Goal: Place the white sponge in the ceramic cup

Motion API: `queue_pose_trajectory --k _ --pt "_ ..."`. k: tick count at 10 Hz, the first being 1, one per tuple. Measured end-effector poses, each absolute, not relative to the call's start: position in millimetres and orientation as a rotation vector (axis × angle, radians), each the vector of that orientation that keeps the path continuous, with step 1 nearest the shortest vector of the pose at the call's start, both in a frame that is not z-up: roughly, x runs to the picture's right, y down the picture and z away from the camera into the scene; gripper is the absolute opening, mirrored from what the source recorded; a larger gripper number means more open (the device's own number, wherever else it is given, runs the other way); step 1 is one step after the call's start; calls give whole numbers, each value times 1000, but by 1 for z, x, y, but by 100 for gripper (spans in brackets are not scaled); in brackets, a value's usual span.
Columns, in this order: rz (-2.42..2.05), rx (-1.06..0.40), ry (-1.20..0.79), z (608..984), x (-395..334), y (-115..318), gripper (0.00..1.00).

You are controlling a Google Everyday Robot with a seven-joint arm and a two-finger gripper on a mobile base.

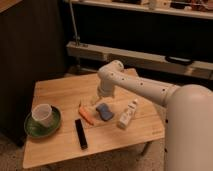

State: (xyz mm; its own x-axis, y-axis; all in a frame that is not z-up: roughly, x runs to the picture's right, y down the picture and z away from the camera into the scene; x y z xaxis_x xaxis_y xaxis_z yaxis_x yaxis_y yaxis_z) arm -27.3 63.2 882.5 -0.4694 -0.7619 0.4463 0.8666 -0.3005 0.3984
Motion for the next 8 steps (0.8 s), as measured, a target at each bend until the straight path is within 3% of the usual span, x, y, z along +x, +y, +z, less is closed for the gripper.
queue_pose_trajectory --k 8 --pt "-2006 -270 -829 899 -24 99 80"
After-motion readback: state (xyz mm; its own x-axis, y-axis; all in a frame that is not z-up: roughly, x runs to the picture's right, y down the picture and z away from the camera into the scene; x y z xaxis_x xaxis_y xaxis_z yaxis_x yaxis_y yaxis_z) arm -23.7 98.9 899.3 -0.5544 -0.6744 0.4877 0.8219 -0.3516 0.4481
